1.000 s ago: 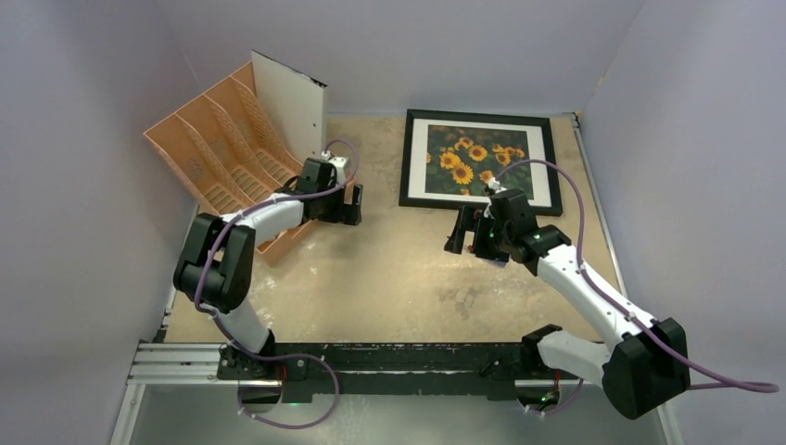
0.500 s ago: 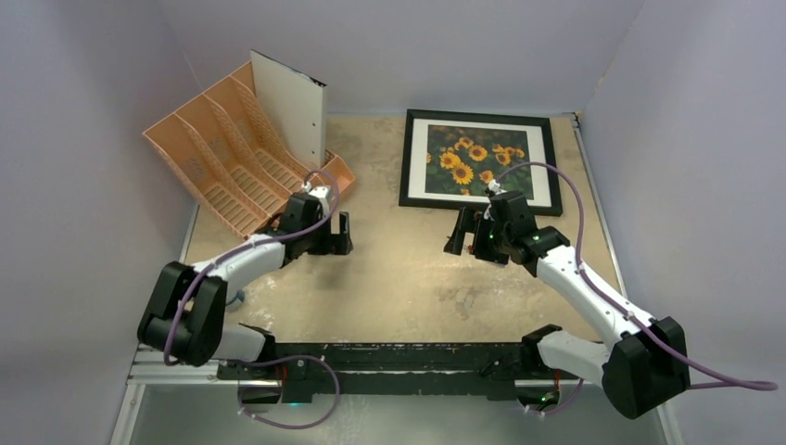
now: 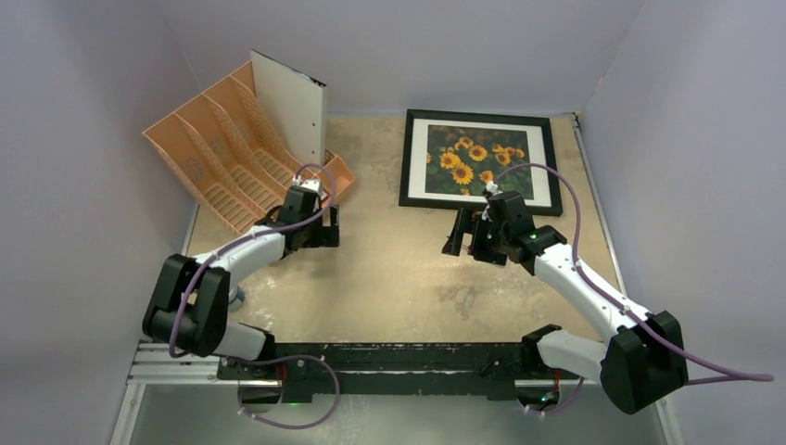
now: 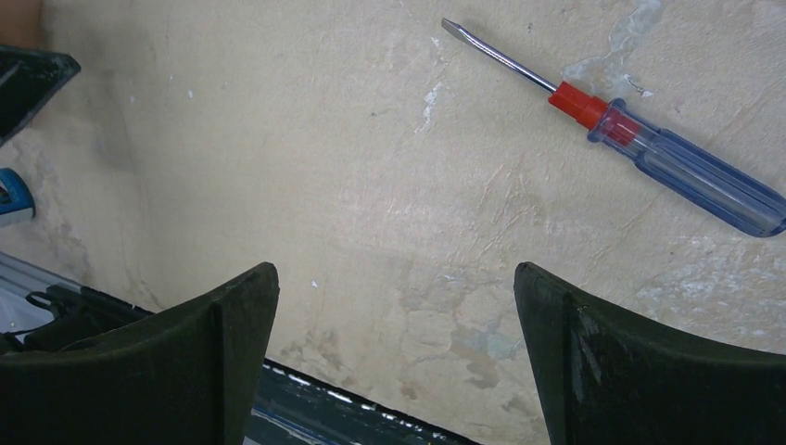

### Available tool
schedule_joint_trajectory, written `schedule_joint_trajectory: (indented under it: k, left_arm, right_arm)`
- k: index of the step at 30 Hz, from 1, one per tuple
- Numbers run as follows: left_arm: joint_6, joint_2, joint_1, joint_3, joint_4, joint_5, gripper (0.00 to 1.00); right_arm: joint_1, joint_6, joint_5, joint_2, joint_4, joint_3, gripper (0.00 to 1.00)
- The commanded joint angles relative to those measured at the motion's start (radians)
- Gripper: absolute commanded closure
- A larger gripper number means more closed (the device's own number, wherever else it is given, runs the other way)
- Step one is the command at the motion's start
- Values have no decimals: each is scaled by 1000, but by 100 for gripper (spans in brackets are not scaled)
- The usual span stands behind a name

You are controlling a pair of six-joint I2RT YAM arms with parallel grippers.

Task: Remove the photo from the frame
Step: Move the distractor to the corner of the board.

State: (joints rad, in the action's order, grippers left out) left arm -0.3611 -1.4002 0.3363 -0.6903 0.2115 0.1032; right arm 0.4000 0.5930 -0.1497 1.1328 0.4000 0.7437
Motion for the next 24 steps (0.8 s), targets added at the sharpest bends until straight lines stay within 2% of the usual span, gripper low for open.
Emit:
schedule_joint_trajectory:
  k: [1,19,24]
  left_arm:
    - [60,-68,-40,-103,-21,10,0]
    - [121,-284,-95,-268,-82,-160,0]
    - [129,-341,-97,-319,-90,-187,0]
  right_arm:
    - [-1,7,-9,-2,-1,6,1]
    - [0,27,-14,-15,-17,-22,1]
    - [-1,69,63,-19,6,-23,1]
